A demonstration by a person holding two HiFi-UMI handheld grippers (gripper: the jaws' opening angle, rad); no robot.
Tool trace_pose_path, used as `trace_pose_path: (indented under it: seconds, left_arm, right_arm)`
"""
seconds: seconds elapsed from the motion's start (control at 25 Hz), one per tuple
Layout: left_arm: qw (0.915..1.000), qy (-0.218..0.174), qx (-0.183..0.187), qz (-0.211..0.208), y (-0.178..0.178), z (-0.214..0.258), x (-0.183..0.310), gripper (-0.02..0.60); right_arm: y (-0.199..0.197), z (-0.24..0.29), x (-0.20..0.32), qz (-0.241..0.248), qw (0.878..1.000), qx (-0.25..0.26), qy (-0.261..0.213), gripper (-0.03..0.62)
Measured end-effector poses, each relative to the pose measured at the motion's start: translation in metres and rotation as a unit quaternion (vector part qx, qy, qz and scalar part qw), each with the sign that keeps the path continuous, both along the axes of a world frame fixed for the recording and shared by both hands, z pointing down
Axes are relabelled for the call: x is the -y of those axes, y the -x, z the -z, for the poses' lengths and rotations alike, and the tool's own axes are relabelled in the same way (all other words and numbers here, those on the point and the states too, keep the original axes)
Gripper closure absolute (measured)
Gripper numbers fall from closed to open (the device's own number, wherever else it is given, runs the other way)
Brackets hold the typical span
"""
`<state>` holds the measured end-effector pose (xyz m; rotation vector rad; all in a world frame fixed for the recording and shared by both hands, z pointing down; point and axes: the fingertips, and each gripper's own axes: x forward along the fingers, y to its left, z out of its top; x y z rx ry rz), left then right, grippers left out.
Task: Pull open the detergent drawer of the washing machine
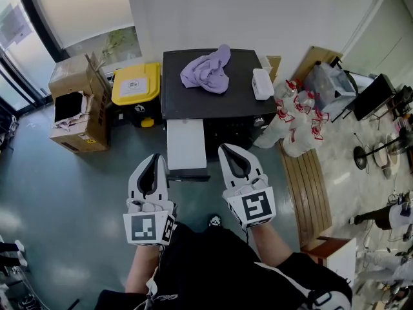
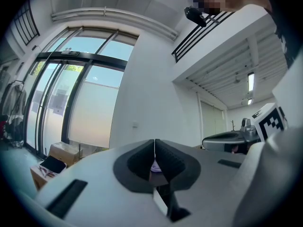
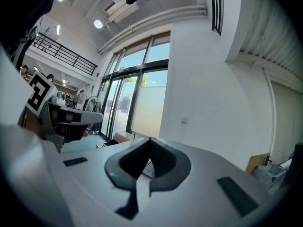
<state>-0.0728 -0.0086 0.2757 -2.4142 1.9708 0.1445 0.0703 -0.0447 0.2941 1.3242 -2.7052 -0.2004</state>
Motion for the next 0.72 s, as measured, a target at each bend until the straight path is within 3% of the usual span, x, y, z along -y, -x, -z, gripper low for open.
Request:
trace_pose_path:
  seconds: [0.72]
  left_arm:
    - [1.0, 0.004, -0.001, 0.0, -0.005, 0.001, 0.0, 0.557]
  right_arm:
    - [-0.011, -0.001, 0.0, -0.004, 1.0, 0.009, 0.007, 0.586]
